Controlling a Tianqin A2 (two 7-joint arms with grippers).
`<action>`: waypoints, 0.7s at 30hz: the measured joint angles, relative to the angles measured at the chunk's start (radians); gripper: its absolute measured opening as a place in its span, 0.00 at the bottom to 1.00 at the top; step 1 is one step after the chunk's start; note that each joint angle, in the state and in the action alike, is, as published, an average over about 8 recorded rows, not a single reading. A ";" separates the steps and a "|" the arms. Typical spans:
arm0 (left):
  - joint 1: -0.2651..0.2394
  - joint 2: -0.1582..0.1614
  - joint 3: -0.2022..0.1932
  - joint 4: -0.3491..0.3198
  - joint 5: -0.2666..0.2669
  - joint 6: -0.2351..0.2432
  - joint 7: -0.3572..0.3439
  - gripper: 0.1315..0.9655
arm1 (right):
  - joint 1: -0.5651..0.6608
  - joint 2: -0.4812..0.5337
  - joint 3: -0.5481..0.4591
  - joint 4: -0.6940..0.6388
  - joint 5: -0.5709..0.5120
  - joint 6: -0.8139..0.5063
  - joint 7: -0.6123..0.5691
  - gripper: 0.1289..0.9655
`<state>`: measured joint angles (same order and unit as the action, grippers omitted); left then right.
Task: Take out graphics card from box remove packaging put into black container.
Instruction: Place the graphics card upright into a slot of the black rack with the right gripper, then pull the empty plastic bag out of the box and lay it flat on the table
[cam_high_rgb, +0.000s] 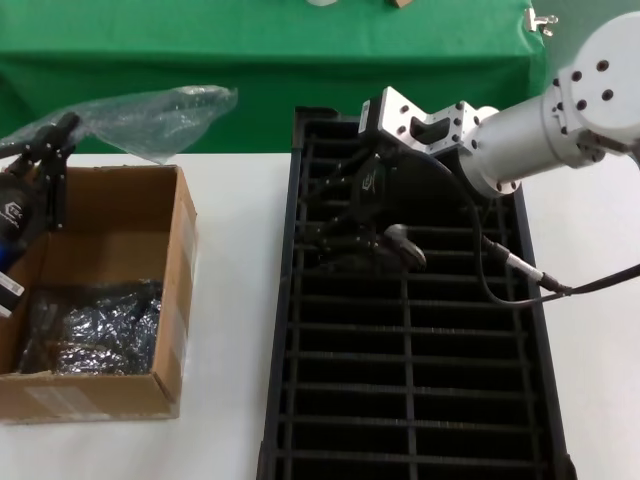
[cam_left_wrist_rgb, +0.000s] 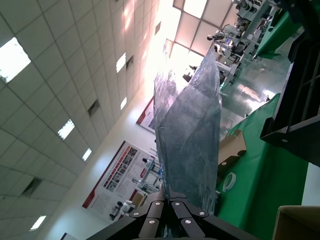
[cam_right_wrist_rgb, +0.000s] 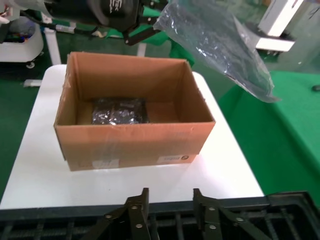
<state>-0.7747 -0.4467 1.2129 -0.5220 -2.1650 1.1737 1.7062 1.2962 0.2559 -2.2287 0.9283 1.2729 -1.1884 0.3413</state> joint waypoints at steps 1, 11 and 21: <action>0.000 0.000 0.000 -0.003 0.000 -0.001 -0.002 0.01 | -0.007 0.005 0.003 0.018 -0.002 0.005 0.008 0.18; 0.002 0.003 0.003 -0.023 0.001 -0.009 -0.023 0.01 | -0.073 0.054 0.037 0.177 -0.007 0.063 0.057 0.38; 0.000 0.006 0.001 -0.057 -0.002 -0.053 -0.101 0.01 | -0.129 0.098 0.096 0.320 -0.008 0.164 0.039 0.64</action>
<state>-0.7746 -0.4408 1.2139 -0.5786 -2.1672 1.1205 1.6051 1.1677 0.3543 -2.1327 1.2483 1.2645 -1.0241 0.3799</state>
